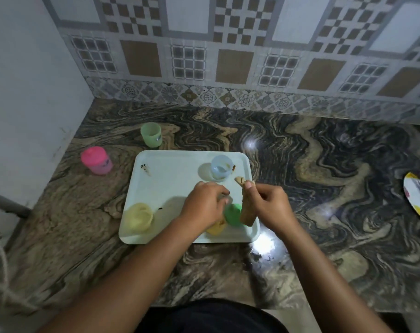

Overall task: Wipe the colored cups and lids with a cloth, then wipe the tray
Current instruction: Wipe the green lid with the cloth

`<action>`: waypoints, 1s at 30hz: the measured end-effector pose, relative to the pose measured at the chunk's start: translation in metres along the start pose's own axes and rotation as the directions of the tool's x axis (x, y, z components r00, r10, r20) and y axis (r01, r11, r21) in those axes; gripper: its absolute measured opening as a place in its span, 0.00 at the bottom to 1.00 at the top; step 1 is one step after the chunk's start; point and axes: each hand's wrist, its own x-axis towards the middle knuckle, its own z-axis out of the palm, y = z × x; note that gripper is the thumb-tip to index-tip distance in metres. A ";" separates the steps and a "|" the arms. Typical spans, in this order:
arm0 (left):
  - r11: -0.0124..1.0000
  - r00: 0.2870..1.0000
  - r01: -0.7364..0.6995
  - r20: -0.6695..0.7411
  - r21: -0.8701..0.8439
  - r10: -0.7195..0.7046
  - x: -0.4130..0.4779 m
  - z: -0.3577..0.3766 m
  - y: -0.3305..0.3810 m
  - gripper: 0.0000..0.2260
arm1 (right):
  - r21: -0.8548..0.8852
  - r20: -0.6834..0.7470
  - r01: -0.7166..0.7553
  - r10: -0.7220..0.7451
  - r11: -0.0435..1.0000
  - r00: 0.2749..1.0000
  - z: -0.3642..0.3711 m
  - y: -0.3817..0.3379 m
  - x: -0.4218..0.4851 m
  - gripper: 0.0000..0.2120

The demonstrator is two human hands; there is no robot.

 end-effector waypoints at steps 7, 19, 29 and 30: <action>0.895 0.961 -0.211 0.252 0.393 0.116 0.000 0.040 0.012 0.14 | -0.141 -0.059 -0.033 0.025 0.989 0.998 -0.014 0.047 -0.006 0.24; 0.890 0.975 -0.211 0.154 0.405 0.161 0.001 0.058 0.008 0.11 | -0.175 -0.038 -0.007 0.000 0.985 0.999 -0.019 0.078 -0.004 0.23; 0.986 0.949 -0.166 -0.275 -0.017 0.155 -0.008 0.035 0.017 0.11 | 0.477 0.048 -0.165 0.162 0.864 0.986 -0.007 0.038 -0.020 0.12; 0.986 0.947 -0.142 -0.302 -0.088 0.109 -0.009 0.029 0.018 0.11 | 0.522 0.048 -0.166 0.165 0.837 0.985 -0.007 0.030 -0.021 0.12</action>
